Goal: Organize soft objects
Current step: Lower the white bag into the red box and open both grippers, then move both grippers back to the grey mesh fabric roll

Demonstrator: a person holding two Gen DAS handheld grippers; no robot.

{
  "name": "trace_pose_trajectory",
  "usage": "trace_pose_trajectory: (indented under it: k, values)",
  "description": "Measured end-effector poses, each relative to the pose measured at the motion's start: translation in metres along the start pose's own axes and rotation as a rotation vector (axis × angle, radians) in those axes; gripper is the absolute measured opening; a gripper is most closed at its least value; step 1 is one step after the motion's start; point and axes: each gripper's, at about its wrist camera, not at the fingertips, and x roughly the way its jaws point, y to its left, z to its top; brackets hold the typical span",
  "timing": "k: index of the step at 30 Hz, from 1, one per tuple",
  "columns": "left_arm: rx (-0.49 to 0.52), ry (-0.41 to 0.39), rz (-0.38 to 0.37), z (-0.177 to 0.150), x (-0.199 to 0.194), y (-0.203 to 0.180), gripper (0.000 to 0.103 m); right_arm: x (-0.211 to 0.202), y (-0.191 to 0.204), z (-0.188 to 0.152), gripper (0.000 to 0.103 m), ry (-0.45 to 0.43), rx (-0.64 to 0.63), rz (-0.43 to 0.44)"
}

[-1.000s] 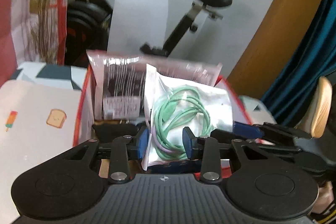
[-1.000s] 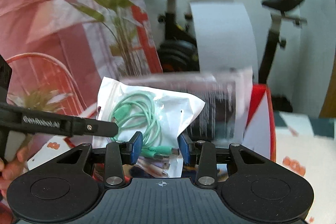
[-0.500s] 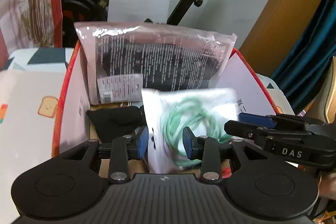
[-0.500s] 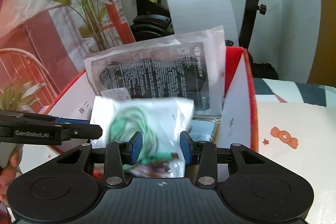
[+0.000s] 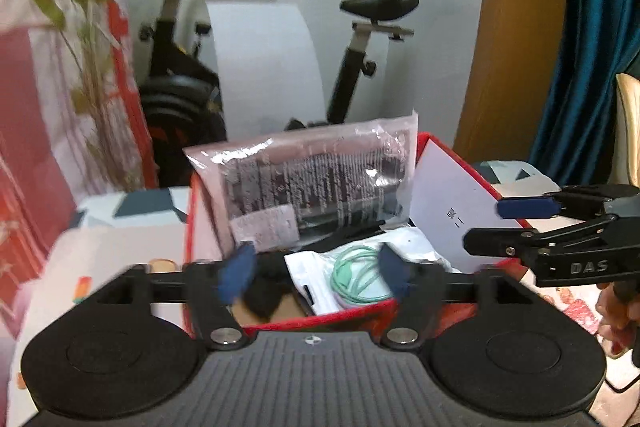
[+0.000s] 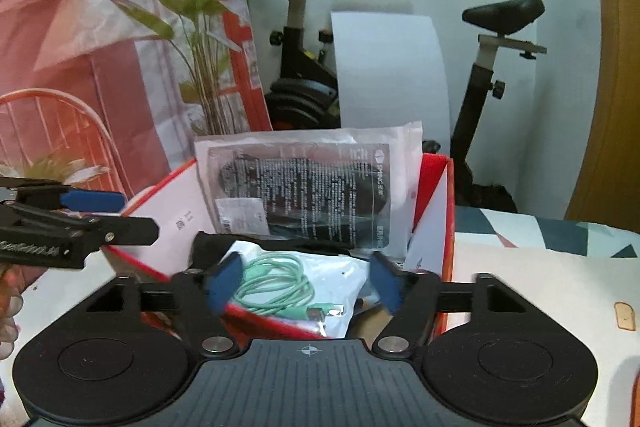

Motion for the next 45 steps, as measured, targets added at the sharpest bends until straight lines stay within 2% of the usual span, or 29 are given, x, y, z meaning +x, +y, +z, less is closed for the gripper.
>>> trace_pose_trajectory:
  k: [3, 4, 6, 12, 16, 19, 23, 26, 32, 39, 45]
  values:
    - [-0.002, -0.029, 0.031, -0.005, -0.016, -0.004, 0.103, -0.013, 0.002, -0.005, 0.093, -0.023, 0.002, -0.001]
    - [-0.003, -0.031, 0.036, -0.006, -0.021, -0.005, 0.103, -0.017, 0.004, -0.006, 0.099, -0.023, 0.001, -0.002]
    - [0.004, -0.02, 0.038, -0.007, -0.025, -0.008, 0.103, -0.025, 0.007, -0.01, 0.103, -0.022, 0.003, -0.001]
    - [0.024, 0.006, 0.131, -0.02, -0.039, -0.015, 0.103, -0.046, 0.015, -0.02, 0.103, -0.062, 0.005, -0.018]
    - [0.01, -0.017, 0.153, -0.029, -0.054, -0.016, 0.103, -0.054, 0.015, -0.029, 0.103, -0.077, 0.041, -0.026]
    - [-0.021, -0.027, 0.171, -0.037, -0.065, -0.013, 0.103, -0.058, 0.015, -0.037, 0.103, -0.084, 0.07, -0.064]
    - [-0.061, -0.037, 0.192, -0.05, -0.077, -0.008, 0.103, -0.063, 0.014, -0.049, 0.103, -0.092, 0.108, -0.052]
    - [-0.078, -0.019, 0.221, -0.06, -0.083, -0.007, 0.103, -0.066, 0.018, -0.058, 0.103, -0.094, 0.102, -0.062]
    - [-0.08, -0.045, 0.282, -0.084, -0.099, -0.008, 0.103, -0.07, 0.027, -0.077, 0.103, -0.103, 0.072, -0.074]
    - [-0.118, -0.037, 0.278, -0.105, -0.103, -0.007, 0.103, -0.069, 0.036, -0.103, 0.103, -0.047, 0.058, -0.07]
    - [-0.131, 0.0, 0.27, -0.121, -0.1, -0.009, 0.103, -0.066, 0.04, -0.122, 0.103, -0.006, 0.08, -0.08]
